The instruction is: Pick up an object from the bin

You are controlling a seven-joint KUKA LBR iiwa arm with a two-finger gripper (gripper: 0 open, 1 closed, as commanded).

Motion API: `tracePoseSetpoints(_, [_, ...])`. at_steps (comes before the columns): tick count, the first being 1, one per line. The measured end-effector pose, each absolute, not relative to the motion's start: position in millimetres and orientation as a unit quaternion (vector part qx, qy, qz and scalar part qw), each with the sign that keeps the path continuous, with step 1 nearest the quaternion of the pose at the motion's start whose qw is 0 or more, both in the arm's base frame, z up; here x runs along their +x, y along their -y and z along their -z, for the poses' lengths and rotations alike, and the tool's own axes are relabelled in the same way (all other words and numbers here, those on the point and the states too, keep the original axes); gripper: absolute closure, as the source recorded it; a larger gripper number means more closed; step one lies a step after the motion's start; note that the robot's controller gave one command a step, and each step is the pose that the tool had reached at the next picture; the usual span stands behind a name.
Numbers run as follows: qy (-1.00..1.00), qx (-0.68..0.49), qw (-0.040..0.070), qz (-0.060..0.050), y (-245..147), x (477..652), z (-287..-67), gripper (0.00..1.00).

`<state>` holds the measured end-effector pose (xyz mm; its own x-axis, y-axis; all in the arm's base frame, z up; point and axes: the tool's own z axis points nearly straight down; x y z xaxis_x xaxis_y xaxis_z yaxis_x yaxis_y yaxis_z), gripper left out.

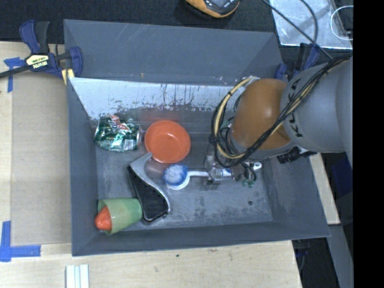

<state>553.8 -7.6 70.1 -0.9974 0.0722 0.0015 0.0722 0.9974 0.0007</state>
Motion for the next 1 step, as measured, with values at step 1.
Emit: tracePoseSetpoints(1, [0.999,-0.036,0.000,0.000,7.6,553.9,-70.7,1.00])
